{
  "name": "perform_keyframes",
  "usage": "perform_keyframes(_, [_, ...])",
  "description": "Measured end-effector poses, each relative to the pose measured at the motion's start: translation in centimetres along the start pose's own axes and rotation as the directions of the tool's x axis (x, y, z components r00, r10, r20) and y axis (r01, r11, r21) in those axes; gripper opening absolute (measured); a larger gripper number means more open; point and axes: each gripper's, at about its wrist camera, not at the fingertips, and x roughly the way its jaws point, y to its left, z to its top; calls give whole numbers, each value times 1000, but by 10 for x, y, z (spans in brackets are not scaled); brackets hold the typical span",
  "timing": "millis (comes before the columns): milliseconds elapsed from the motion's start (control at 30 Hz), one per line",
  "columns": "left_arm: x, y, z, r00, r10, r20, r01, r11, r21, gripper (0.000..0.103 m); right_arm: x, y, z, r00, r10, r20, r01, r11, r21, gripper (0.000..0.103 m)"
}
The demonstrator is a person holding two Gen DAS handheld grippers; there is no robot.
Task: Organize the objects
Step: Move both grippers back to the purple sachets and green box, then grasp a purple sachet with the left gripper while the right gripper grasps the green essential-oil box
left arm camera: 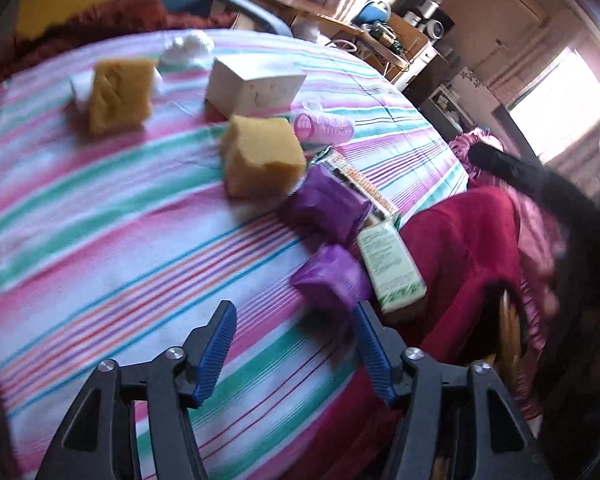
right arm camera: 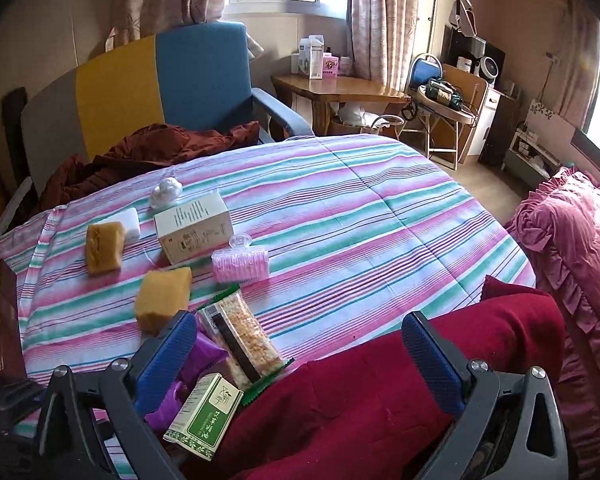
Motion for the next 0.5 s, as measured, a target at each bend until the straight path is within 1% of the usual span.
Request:
perform_keyframes(200, [34,-14,20,999,-18,-50,14,997,-75,58,5,6,-4,1000,14,-12,-15,999,-30,103])
perform_keyframes(267, [45,-19,24,999,4,-54,-8,997,-71,58,6,8,-5,1000,13,-13,-13,999,-46,103])
perform_keyframes(333, [50,-25,26,999,35,-36,-36,999,-35,58,6,7,-6,1000,14,-15,-15,999,-52,103])
perform_keyframes(400, [51,-28,24,998,61,-24,-60,998,14,55,7,6,-7,1000,15,-22,-16,998,-53,103])
perform_keyframes(500, [42,-23,15,998,58,-15,-56,996,68,52,7,2,-8,999,15,-30,-17,999,-48,103])
